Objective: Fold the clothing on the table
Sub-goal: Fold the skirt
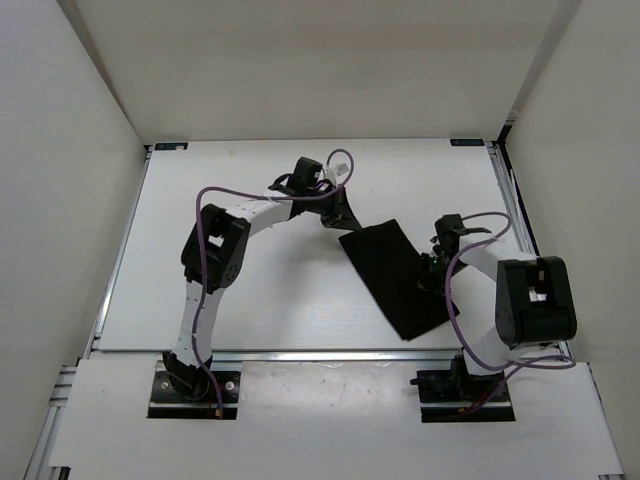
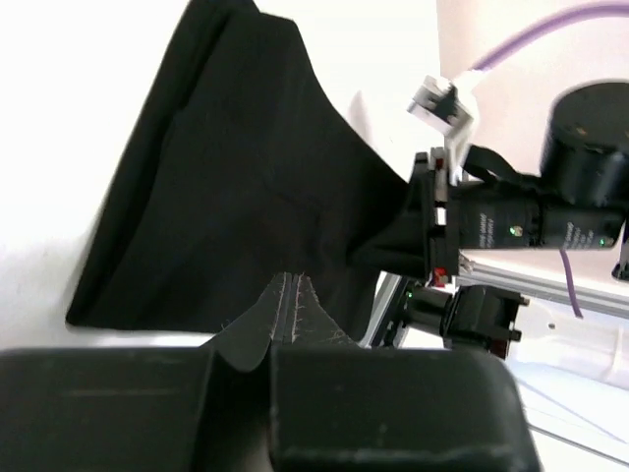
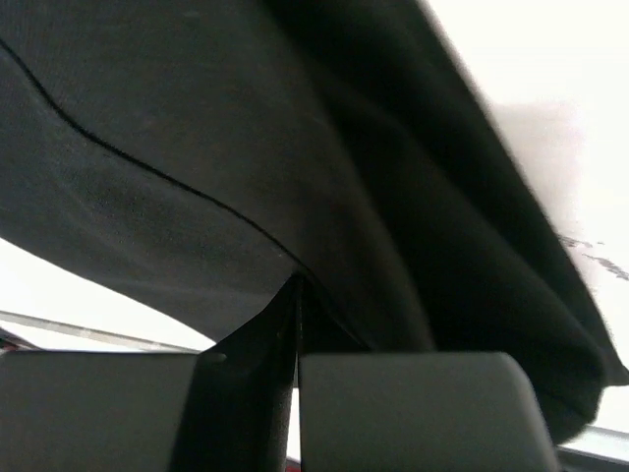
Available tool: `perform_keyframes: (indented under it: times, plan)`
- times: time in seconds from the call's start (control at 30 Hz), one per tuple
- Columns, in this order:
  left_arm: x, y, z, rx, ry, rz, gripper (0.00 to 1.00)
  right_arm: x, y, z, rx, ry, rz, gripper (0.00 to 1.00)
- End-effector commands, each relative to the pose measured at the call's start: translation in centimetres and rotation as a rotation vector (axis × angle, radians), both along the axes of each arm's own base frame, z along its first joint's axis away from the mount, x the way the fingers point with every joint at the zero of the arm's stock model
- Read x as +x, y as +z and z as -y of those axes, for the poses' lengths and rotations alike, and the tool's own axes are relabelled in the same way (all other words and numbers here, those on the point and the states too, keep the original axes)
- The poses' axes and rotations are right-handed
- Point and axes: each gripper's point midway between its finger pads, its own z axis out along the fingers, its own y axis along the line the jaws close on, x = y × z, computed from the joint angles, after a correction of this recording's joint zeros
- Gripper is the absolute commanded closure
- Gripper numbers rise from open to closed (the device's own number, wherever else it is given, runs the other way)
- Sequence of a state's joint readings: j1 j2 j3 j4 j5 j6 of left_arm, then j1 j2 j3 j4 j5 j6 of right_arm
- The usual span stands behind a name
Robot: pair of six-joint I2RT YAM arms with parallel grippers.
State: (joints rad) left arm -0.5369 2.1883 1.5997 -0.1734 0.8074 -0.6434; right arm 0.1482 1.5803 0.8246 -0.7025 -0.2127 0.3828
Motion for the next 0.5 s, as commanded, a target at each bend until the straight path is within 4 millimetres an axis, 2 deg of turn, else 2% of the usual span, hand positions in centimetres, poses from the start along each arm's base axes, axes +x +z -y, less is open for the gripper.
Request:
perform_keyframes:
  times: [0.0,0.17,0.23,0.27,0.3,0.33,0.4,0.43,0.47]
  plan:
    - [-0.7,2.0,1.7,-0.022,-0.065,0.014,1.0,1.1,0.1,-0.1,0.067,-0.087,0.078,0.97]
    - [-2.2,0.9,3.6,-0.01,-0.118,-0.005,1.0,0.5,-1.4,0.7,0.064,-0.121,0.029,0.98]
    - [-2.3,1.2,4.4,0.001,-0.145,0.001,1.0,1.1,-0.6,0.6,0.067,-0.113,0.051,0.98]
    - [-2.3,0.4,4.5,0.022,-0.152,-0.003,1.0,1.8,0.3,0.2,0.086,-0.106,0.077,0.98]
    - [-2.0,0.7,4.6,0.05,-0.153,0.012,1.0,2.7,1.5,0.2,0.087,-0.11,0.115,0.98]
    - [-2.1,-0.9,4.7,0.097,-0.154,0.008,1.0,3.3,2.7,-0.1,0.097,-0.104,0.159,0.97]
    - [-1.7,-1.8,4.7,0.13,-0.142,0.01,1.0,4.9,5.5,0.0,0.108,-0.128,0.24,0.98]
    - [-1.1,-2.4,4.3,0.165,-0.115,0.018,1.0,5.2,6.9,-0.1,0.123,-0.134,0.285,0.98]
    - [-0.2,-3.2,3.8,0.203,-0.092,0.036,1.0,6.0,9.2,-0.1,0.142,-0.149,0.356,0.98]
